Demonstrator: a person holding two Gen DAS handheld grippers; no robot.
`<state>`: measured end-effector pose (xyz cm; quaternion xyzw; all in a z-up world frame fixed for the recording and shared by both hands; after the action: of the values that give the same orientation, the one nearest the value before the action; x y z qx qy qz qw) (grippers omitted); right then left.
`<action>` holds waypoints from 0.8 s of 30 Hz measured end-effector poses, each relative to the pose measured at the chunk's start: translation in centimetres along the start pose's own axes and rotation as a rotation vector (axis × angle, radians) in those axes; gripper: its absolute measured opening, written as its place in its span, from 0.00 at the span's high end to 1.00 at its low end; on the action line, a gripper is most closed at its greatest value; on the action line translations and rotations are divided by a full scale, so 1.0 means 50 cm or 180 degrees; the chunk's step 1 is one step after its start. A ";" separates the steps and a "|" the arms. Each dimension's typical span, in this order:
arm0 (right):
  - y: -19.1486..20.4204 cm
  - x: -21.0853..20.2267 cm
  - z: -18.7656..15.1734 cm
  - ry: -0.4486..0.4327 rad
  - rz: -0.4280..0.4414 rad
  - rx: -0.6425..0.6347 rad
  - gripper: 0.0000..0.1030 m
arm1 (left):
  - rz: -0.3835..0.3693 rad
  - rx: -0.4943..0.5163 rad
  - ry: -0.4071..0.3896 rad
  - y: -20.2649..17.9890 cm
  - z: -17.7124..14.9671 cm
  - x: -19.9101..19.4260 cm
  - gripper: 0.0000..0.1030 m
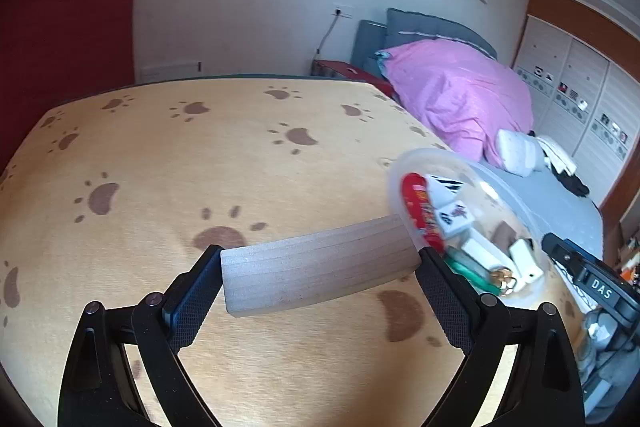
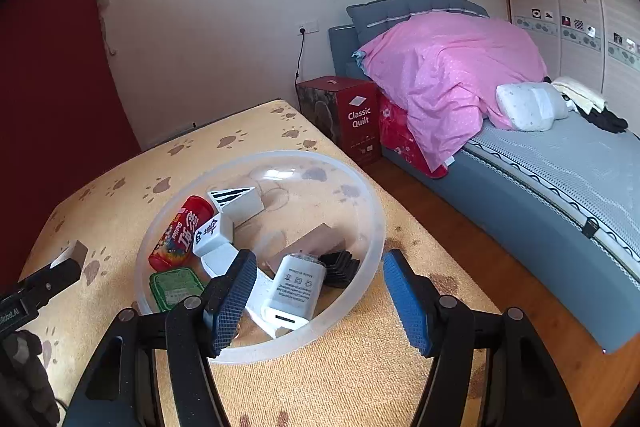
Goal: Organize rigid objects
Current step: 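Carry the wooden block into the clear bowl and open the left gripper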
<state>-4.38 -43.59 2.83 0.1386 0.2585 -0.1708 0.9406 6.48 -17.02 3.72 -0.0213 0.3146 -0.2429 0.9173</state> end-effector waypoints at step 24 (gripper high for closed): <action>-0.082 0.002 -0.001 -0.0007 0.0004 0.0196 0.32 | -0.0650 0.0920 0.0237 -0.292 0.002 0.072 0.07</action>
<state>-5.93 -47.31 2.01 0.1675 0.2519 -0.1783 0.9363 2.71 -31.54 4.56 0.0880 0.3064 -0.3782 0.8691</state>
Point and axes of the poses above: each gripper's, at about its wrist camera, not at the fingertips, and x roughly the way its jaws point, y to its left, z to its top, the point moved 3 cm from there along x, roughly the way its jaws point, and after that the axes turned 3 degrees about -y, right-handed, at the moved point
